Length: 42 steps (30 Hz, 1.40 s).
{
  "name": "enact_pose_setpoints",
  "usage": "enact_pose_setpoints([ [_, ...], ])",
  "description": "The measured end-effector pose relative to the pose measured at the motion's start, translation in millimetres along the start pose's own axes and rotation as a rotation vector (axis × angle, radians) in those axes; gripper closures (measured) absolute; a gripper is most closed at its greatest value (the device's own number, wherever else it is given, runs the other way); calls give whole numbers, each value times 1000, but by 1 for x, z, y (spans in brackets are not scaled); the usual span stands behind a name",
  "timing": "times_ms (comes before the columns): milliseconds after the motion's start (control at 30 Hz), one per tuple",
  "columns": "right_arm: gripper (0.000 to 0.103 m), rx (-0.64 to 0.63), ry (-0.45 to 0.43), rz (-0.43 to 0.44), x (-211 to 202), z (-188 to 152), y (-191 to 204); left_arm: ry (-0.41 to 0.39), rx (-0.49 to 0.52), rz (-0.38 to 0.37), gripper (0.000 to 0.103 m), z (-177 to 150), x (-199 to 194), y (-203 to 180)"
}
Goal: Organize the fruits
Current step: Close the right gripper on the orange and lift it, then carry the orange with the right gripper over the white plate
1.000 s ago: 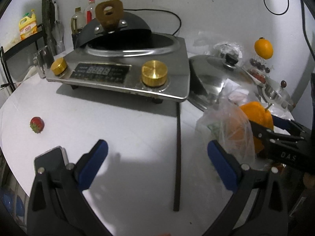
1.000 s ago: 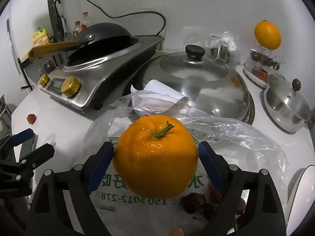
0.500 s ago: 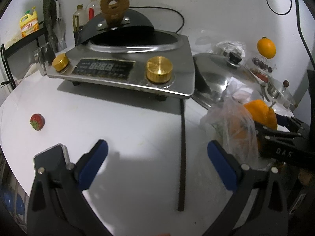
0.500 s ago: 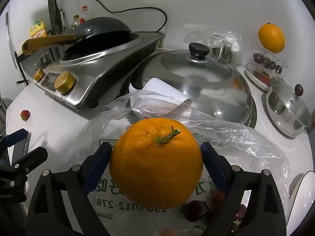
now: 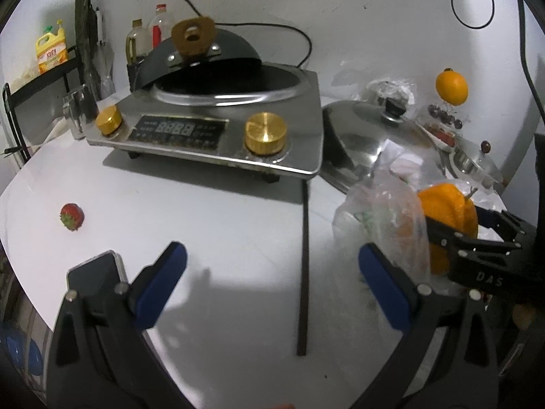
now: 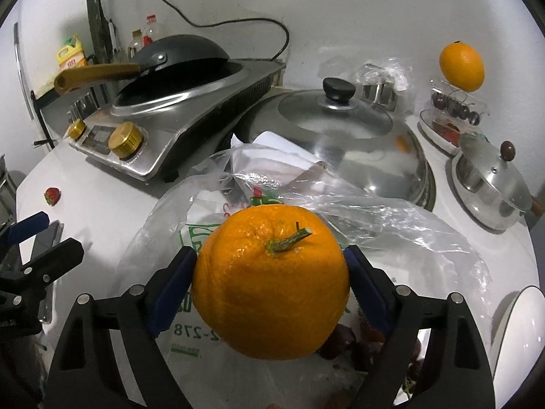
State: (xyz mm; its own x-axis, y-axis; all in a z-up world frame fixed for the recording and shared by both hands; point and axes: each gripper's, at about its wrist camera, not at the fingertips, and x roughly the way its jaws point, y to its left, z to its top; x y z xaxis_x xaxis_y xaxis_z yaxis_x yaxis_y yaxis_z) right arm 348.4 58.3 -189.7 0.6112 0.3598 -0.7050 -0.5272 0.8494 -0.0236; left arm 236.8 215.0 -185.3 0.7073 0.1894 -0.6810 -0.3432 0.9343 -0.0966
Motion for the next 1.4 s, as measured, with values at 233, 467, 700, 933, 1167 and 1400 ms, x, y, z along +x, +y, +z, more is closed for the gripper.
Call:
enact_pose_setpoints([
  [233, 14, 6, -46, -4, -29, 0, -5, -29, 18, -10, 1, -1, -20, -14],
  [467, 14, 12, -91, -6, -60, -1, -12, -63, 35, -11, 1, -1, -42, -27],
  [700, 14, 24, -127, -14, -87, -9, -22, -93, 58, -16, 1, -3, -63, -45],
  [933, 14, 41, -151, -29, -111, -20, -36, -113, 78, -24, 1, -4, -79, -64],
  [1167, 14, 59, -175, -41, -131, -30, -52, -129, 107, -42, 1, -6, -90, -88],
  [1400, 14, 85, -193, -61, -149, -42, -75, -131, 133, -70, 2, -6, -96, -115],
])
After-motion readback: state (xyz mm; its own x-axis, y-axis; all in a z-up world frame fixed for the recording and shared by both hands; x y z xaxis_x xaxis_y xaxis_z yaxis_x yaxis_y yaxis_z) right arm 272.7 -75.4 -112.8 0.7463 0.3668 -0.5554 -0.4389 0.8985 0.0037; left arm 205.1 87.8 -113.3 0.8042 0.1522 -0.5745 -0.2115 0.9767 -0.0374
